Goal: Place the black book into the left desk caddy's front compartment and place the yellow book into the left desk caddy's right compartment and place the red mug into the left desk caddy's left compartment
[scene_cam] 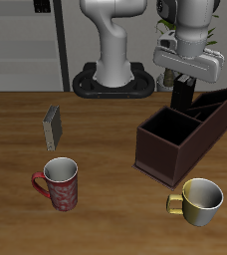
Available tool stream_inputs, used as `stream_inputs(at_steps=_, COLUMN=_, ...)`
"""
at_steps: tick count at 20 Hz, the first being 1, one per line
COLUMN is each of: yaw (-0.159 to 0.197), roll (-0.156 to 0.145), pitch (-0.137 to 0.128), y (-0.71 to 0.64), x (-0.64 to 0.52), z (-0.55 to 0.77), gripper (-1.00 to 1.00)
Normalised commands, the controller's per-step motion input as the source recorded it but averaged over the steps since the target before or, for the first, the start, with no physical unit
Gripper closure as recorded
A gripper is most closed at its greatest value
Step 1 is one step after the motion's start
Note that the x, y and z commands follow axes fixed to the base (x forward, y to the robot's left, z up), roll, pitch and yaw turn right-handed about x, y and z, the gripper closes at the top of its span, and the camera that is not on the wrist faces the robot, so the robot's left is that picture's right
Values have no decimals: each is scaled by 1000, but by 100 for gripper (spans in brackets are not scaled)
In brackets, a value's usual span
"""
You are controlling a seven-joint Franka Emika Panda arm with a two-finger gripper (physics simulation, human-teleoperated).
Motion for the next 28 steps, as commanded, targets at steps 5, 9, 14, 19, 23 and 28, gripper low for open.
stream_inputs(at_steps=5, yaw=4, roll=2, pitch=45, y=-17, x=88, z=-236, gripper=100)
stream_inputs(at_steps=9, yaw=6, roll=20, pitch=72, y=20, x=60, z=-241, gripper=100)
stream_inputs(at_steps=14, yaw=19, roll=72, pitch=11, y=98, x=3, z=-147, gripper=-100)
stream_inputs(at_steps=19, yaw=22, roll=53, pitch=23, y=26, x=9, z=-31, gripper=-100)
stream_inputs(at_steps=23, yaw=6, roll=2, pitch=5, y=-13, x=22, z=0, gripper=-100)
stream_inputs(at_steps=28, yaw=8, roll=5, pitch=-15, y=-29, x=-62, z=57, gripper=-100)
